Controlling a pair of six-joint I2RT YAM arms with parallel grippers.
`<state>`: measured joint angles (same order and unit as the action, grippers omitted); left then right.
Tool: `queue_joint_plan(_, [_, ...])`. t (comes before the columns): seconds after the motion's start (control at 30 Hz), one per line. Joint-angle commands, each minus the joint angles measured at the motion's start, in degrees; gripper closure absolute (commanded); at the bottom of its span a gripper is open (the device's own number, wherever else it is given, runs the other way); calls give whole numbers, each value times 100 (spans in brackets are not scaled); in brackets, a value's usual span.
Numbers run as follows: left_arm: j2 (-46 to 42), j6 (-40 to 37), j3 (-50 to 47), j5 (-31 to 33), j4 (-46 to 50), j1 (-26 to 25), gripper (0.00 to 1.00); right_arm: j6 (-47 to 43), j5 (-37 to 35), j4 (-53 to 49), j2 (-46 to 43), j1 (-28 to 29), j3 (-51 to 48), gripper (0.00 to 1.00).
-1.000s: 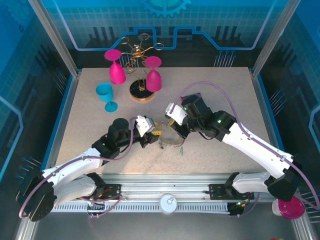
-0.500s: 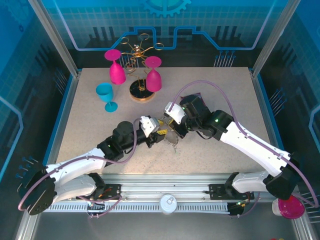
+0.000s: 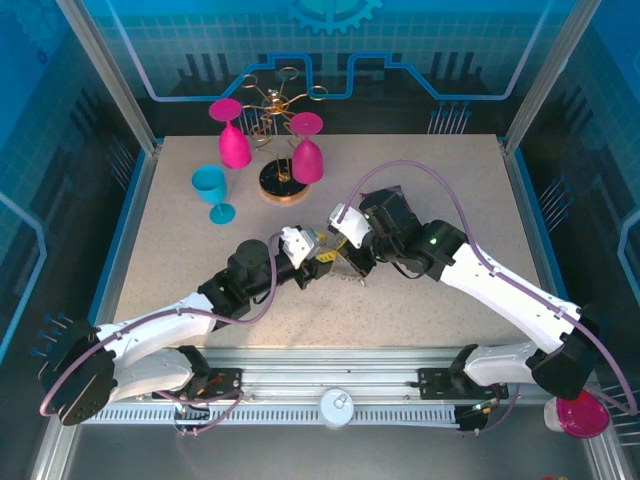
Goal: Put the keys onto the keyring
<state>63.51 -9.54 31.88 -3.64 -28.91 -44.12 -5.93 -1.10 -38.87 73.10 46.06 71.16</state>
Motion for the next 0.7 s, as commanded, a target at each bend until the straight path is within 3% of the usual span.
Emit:
queue_joint_plan(0.0, [57, -101, 223, -39, -187, -45, 55, 123, 49, 256, -2, 15, 249, 100])
queue_joint_plan(0.67, [233, -268, 363, 438, -87, -76, 65, 150, 170, 299, 32, 93, 298, 100])
